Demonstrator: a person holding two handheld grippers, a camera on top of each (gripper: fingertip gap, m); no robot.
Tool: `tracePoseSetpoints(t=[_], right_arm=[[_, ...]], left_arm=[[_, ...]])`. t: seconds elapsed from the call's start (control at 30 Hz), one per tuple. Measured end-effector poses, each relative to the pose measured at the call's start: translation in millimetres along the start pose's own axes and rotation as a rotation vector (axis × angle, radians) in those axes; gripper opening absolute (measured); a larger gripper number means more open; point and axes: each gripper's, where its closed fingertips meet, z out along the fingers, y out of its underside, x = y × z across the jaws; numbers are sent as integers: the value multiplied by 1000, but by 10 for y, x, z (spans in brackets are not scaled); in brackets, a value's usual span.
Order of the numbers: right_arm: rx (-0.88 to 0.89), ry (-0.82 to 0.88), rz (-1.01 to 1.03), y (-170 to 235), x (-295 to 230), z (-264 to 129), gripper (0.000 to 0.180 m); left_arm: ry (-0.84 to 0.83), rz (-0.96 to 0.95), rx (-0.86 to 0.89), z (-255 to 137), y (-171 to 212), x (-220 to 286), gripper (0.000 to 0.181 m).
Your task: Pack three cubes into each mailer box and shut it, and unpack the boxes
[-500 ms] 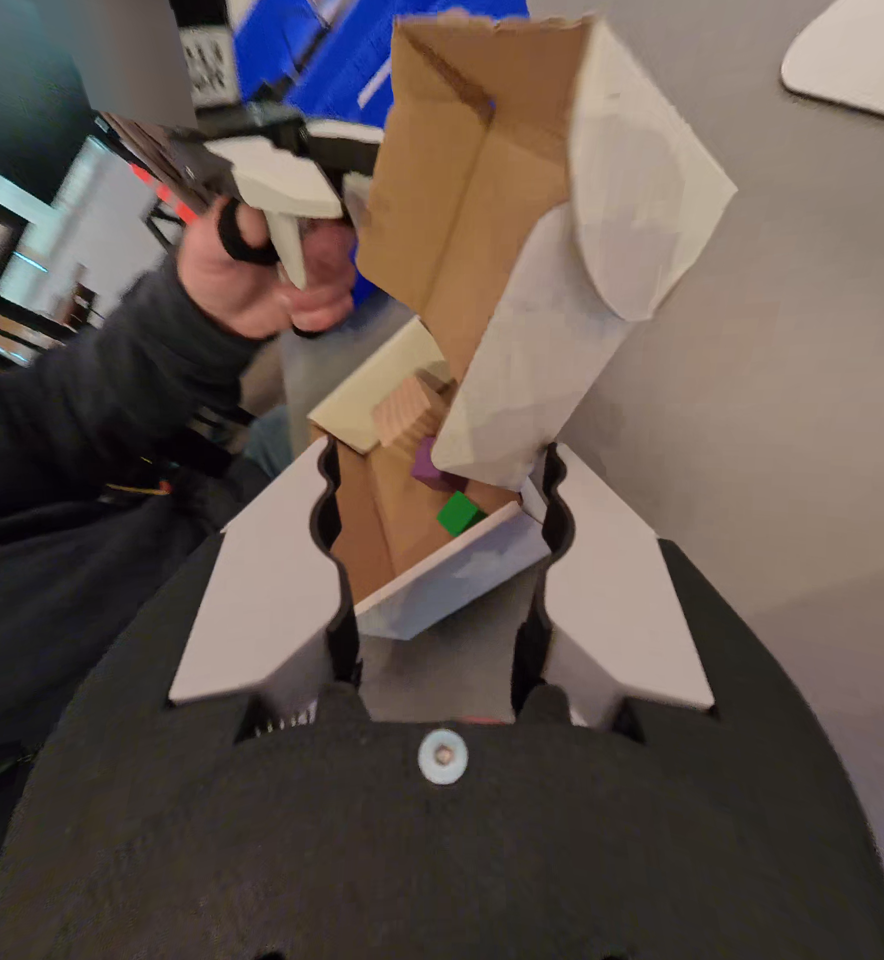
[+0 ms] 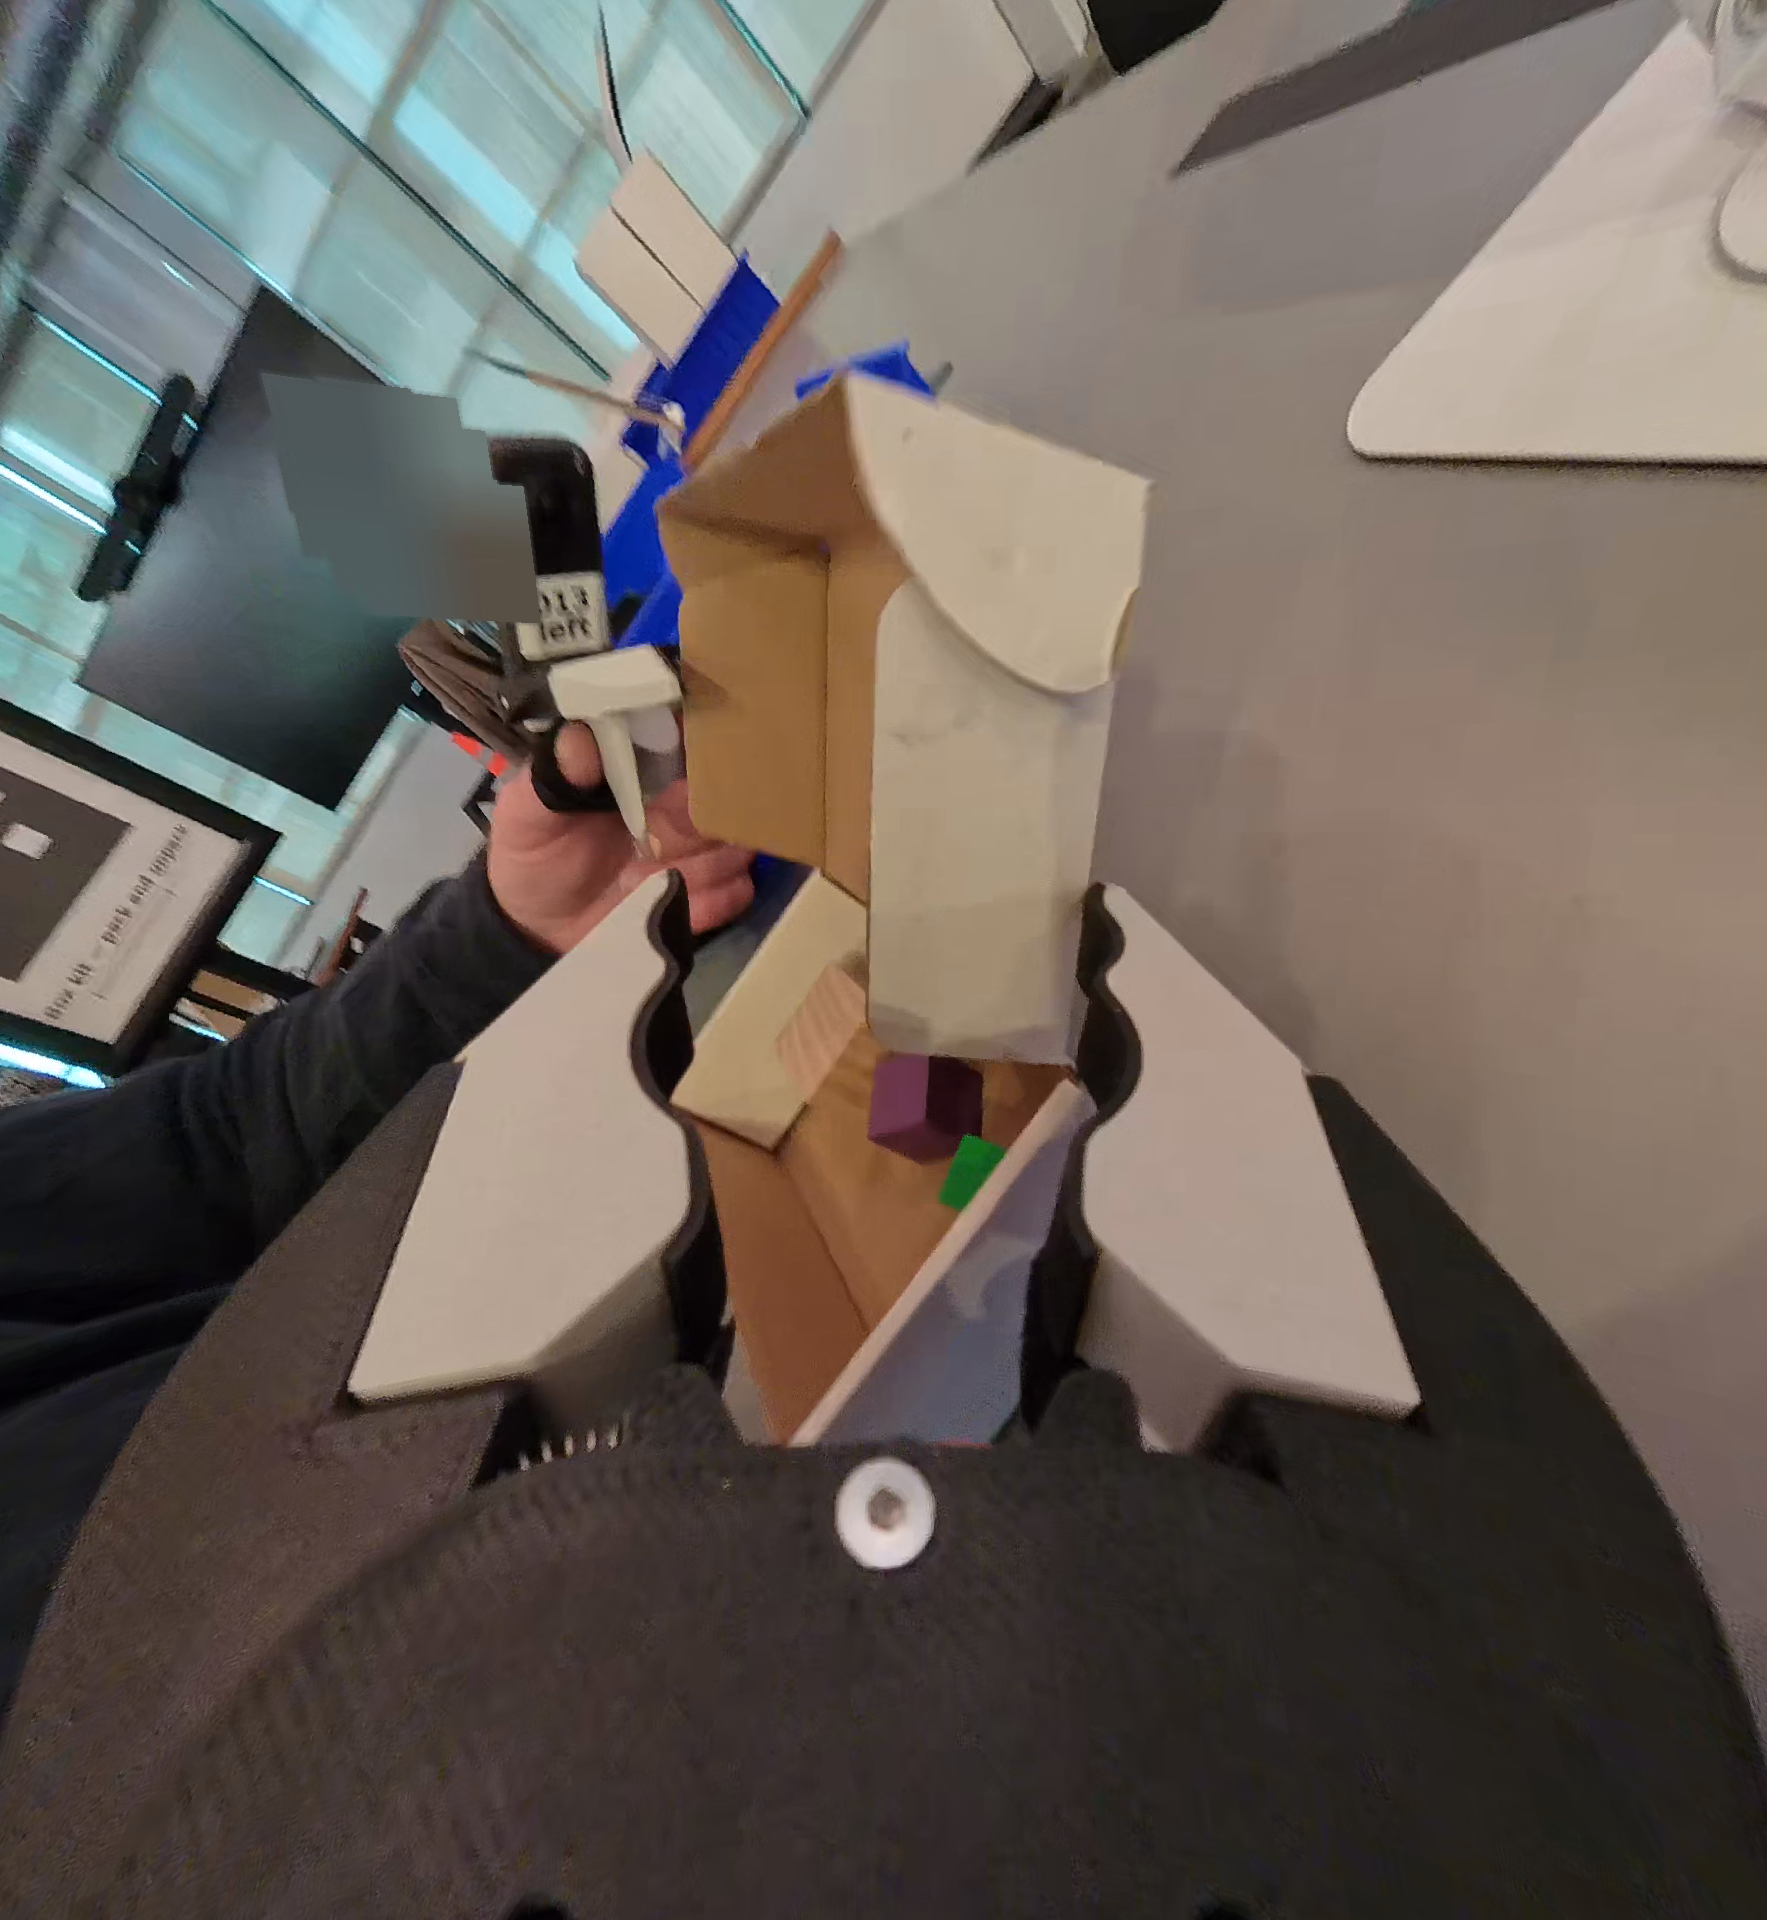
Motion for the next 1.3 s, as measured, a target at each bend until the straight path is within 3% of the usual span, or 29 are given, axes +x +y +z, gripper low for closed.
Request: tracePoseSetpoints(t=[0.2, 0.43, 0.57, 0.8, 1.0, 1.2, 1.3], right_arm=[[130, -87, 29, -237, -31, 0, 69], [1, -7, -61, -45, -47, 38, 39], [-75, 12, -108, 107, -162, 0, 40], [-18, 30, -35, 37, -15, -54, 71], [-1, -30, -33, -5, -39, 2, 62], [-4, -55, -44, -9, -43, -8, 54], [-8, -77, -37, -1, -45, -1, 48]], left_arm=[[29, -52, 32, -8, -27, -39, 56], [19, 0, -9, 84, -19, -22, 55], [16, 21, -28, 120, -34, -26, 55], [45, 26, -22, 62, -91, 21, 54], [42, -44, 77, -35, -125, -4, 54], [-63, 33, 186, -277, -275, 63, 48], [-24, -27, 155, -238, -164, 39, 46]])
